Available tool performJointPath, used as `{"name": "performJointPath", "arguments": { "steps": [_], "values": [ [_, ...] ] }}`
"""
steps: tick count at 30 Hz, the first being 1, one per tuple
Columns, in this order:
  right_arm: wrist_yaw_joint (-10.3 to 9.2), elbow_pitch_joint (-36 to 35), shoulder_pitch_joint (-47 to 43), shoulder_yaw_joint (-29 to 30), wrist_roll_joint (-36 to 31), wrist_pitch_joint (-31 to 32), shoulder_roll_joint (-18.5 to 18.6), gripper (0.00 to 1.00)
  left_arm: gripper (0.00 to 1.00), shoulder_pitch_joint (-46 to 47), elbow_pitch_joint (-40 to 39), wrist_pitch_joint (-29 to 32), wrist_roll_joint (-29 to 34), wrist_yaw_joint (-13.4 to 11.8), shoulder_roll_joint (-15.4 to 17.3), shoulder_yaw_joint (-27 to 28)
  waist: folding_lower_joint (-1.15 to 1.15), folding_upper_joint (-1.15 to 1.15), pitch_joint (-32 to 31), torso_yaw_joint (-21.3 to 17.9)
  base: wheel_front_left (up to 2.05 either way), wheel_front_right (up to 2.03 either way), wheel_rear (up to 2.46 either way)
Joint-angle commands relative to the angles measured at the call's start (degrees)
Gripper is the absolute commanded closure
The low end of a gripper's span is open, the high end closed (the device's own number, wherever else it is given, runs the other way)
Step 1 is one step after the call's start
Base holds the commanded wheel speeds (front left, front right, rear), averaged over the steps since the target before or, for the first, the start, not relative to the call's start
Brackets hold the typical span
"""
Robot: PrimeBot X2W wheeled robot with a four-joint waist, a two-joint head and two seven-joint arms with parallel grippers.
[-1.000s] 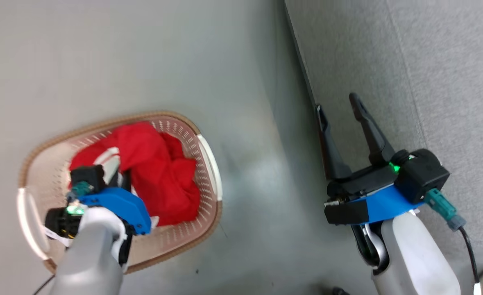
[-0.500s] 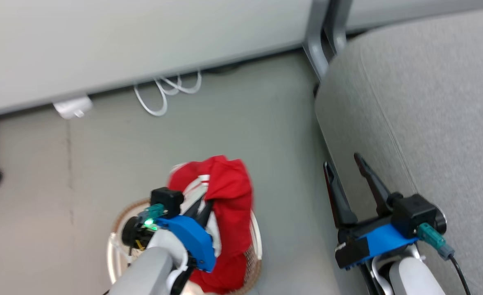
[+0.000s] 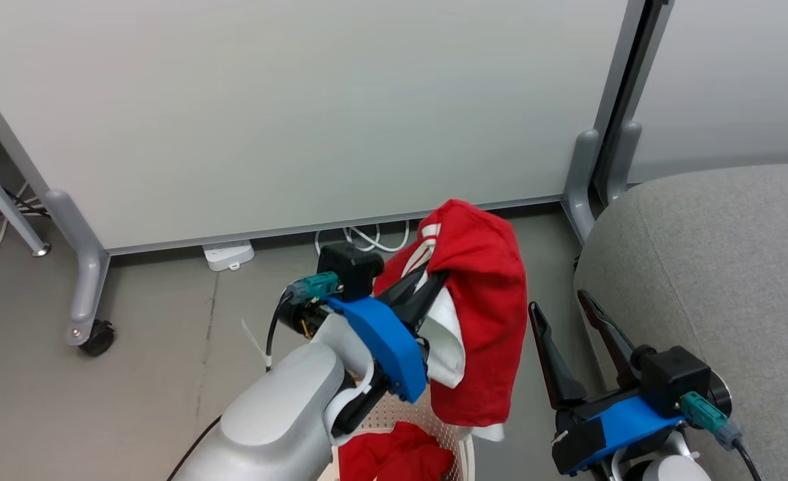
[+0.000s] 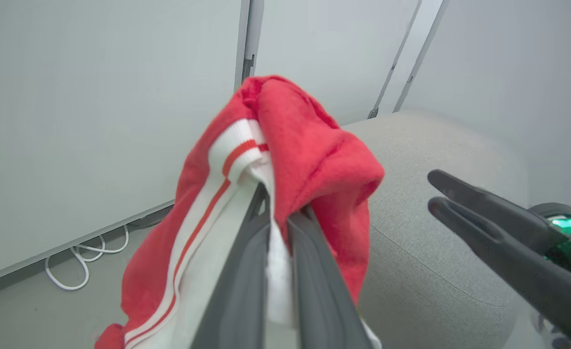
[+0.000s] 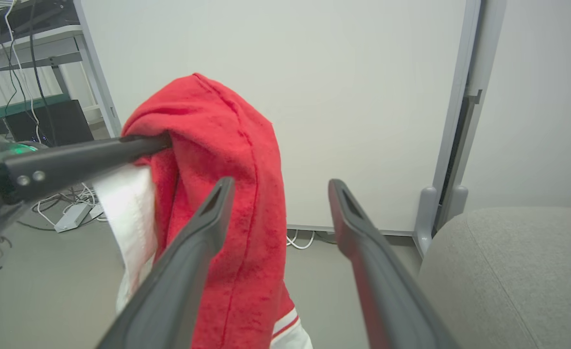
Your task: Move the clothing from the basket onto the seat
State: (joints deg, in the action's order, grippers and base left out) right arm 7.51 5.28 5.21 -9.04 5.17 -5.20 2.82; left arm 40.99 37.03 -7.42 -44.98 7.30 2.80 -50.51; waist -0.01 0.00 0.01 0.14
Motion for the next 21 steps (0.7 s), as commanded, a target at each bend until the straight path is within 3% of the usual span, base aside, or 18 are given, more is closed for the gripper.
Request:
{"name": "performJointPath", "arguments": {
  "steps": [1,12,21],
  "values": [
    [-0.04,-0.4,-1.0,-0.2,0.5,0.3,0.1,0.00,1.00,1.8,-0.9,0.1,-1.0,0.0,0.2,-1.0,0.01,0.00,-1.0,0.9,0.00,0.00,0.00],
    [-0.04,-1.4,-1.0,-0.4,0.7,1.2,0.1,0.00,1.00,7.9,-2.2,-0.7,-7.7,-2.4,0.2,-6.0,0.01,0.00,-1.8,1.5,0.00,0.00,0.00],
    [-0.04,-1.5,-1.2,-0.1,0.8,1.6,0.1,0.00,1.00,8.6,-0.7,-2.4,-11.1,-2.8,0.2,-8.9,0.01,0.00,-1.5,1.6,0.00,0.00,0.00]
  ]
}}
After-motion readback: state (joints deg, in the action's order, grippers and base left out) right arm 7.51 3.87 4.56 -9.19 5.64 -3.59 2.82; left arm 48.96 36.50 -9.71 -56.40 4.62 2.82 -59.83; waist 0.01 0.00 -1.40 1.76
